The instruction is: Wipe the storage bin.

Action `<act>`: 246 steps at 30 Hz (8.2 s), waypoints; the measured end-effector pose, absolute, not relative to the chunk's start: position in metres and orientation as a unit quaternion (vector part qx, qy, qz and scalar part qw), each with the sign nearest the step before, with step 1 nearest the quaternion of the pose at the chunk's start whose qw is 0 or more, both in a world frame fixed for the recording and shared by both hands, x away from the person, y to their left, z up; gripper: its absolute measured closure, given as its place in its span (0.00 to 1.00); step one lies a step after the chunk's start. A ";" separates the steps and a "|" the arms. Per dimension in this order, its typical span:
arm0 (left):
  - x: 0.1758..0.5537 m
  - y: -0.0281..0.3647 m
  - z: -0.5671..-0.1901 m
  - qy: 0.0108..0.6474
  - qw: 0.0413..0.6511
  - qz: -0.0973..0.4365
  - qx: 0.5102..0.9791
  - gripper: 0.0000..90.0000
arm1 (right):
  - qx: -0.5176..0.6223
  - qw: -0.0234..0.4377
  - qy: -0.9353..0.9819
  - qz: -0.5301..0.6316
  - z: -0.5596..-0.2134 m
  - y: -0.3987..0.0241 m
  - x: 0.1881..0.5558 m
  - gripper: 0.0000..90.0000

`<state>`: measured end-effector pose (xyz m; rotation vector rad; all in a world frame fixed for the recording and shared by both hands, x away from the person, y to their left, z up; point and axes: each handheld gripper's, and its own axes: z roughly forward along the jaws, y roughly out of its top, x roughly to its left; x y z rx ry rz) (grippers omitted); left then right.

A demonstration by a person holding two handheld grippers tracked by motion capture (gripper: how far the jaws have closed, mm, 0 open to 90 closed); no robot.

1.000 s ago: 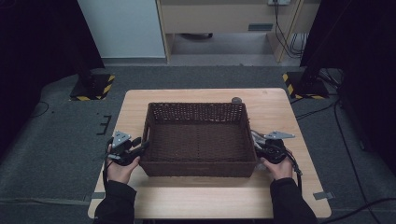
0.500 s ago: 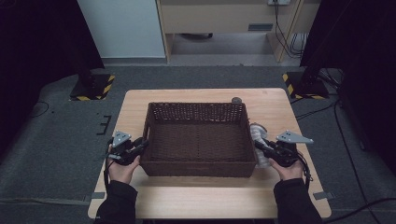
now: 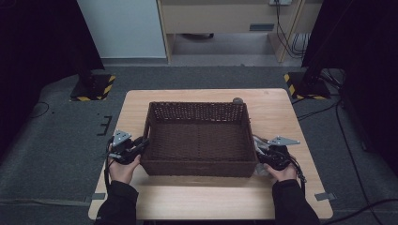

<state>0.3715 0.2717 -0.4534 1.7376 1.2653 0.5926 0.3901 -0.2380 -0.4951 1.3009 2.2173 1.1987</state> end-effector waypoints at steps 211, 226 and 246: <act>0.365 0.277 -0.459 0.507 0.471 0.236 0.682 0.64 | 0.428 0.210 0.766 0.431 -0.449 -0.203 0.403 0.64; 0.359 0.282 -0.458 0.524 0.467 0.236 0.672 0.81 | 0.434 0.189 0.763 0.440 -0.445 -0.204 0.379 0.58; 0.370 0.285 -0.459 0.526 0.460 0.254 0.669 0.80 | 0.441 0.196 0.750 0.453 -0.451 -0.205 0.404 0.57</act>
